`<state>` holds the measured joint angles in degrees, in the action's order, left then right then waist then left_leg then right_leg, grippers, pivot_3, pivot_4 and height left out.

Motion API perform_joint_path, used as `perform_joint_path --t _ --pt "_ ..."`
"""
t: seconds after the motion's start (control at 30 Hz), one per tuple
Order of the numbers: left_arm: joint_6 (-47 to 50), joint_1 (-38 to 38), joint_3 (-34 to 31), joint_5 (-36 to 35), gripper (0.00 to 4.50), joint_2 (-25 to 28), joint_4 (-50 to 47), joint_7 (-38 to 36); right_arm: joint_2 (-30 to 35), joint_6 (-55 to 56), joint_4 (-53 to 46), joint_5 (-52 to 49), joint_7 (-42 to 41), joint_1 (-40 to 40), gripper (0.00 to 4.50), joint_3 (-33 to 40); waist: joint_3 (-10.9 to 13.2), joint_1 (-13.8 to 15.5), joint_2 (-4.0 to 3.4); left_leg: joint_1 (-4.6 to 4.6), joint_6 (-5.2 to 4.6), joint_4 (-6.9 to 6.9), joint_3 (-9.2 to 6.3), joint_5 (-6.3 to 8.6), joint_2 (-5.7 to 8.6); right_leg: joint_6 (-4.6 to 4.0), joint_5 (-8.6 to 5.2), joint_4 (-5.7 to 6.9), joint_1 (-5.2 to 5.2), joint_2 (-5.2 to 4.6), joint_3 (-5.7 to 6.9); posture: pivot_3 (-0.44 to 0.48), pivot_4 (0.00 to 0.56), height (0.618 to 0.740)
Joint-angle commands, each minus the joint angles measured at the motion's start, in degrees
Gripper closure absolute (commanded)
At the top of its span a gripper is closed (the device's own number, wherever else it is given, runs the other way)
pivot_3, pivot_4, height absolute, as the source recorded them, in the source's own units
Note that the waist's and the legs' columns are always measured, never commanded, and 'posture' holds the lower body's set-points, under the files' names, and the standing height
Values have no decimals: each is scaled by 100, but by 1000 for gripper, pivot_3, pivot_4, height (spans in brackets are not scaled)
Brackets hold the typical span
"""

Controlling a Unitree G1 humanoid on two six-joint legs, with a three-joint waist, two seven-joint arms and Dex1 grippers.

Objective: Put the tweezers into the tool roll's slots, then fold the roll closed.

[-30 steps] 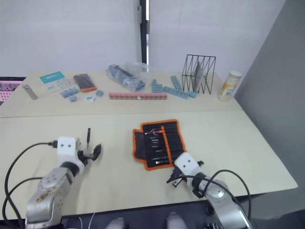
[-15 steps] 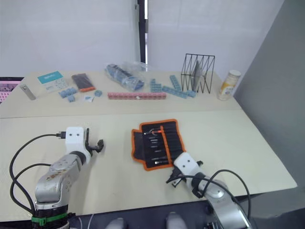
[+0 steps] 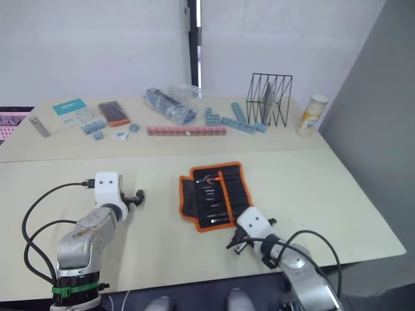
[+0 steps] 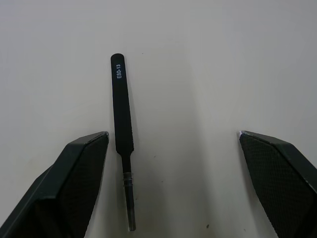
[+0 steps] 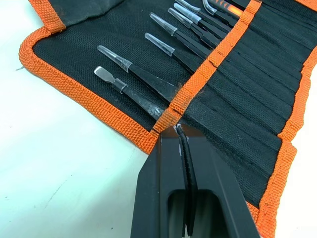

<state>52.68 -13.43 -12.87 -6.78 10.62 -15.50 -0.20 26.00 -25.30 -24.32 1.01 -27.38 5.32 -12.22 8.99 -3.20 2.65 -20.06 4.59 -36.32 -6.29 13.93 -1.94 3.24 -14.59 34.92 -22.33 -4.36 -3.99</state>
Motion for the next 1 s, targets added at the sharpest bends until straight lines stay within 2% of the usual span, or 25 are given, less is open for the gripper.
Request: perform_joint_path --t 0.03,0.4,0.57,0.73,0.93,1.0 --pt "-13 2 -67 -5 846 -74 505 57 42 -380 405 82 11 151 4500 -85 -4 4 -16 1 0 0 0 0 1 0 0 0 0 -1 0 0 150 737" --pt "-436 -290 -114 8 4466 5 1232 87 26 -400 381 88 41 169 4500 -95 -7 78 -62 -5 2 -1 -5 1 8 -2 -2 -57 -8 -6 5 0 150 737" --pt "-664 -313 -122 28 4490 121 1334 33 26 -390 390 89 39 167 4500 -101 -8 78 -71 -8 2 0 -4 1 8 -1 -1 -80 -2 -5 4 0 150 737" --pt "-1225 -441 -24 43 4490 705 1259 -464 24 -391 395 91 37 150 4500 -111 1 74 -67 -13 2 3 -4 1 6 -1 -1 -80 -20 -3 5 0 150 737" --pt "-1750 -911 466 -446 4490 1603 835 -2203 37 -400 426 91 7 103 4500 -119 43 63 12 -61 4 5 -3 -9 3 4 10 -70 -64 2 5 0 150 737" --pt "-1917 -1143 723 -718 4490 1856 741 -3033 40 -395 425 99 -9 115 4500 -128 43 55 29 -88 -16 2 1 -27 6 9 78 -75 -75 1 1 0 150 737"
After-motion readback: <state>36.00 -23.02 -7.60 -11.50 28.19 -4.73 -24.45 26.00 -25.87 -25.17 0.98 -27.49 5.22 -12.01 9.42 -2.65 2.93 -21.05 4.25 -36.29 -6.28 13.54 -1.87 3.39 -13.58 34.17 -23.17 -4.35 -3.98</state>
